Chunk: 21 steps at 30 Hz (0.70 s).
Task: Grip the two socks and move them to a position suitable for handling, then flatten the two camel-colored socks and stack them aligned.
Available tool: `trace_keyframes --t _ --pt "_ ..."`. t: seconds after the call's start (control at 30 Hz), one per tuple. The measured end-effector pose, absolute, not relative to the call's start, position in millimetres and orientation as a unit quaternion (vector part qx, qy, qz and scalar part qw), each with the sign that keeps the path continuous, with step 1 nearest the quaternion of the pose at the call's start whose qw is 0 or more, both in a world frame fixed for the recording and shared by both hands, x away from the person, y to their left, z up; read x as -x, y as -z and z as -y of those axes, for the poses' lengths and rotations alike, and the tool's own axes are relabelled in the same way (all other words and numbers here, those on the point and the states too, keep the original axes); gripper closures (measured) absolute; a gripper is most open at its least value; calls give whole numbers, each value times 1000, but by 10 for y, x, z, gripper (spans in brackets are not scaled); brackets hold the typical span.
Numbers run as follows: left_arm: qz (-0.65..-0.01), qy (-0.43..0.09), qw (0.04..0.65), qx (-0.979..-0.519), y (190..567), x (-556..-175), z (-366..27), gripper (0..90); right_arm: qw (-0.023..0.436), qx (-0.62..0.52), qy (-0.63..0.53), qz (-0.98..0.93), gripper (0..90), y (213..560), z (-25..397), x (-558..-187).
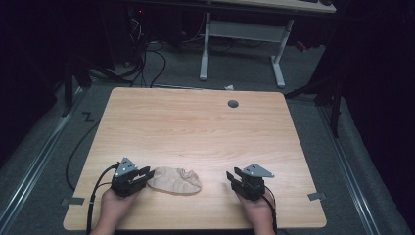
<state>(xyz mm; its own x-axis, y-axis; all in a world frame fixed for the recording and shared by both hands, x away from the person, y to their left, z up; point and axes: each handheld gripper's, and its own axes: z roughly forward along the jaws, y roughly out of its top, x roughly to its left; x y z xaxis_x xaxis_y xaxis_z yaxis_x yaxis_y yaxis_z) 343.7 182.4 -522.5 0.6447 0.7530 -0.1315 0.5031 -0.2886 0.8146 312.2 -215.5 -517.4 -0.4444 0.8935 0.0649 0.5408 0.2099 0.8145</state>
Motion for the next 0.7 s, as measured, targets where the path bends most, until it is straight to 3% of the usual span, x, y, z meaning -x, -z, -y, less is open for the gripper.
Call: trace_keyframes --t 0.13,0.4,0.7 --pt "-393 -144 437 -796 5241 -3410 -1775 717 199 -447 -426 -761 643 5089 1940 -3042" --pt "-391 -164 455 -783 5180 -3366 -1876 548 171 -383 -403 -813 648 5171 1400 -3098" --pt "-432 -223 442 -754 5133 -3432 -2258 513 198 -417 -405 -789 581 5180 1688 -3087"
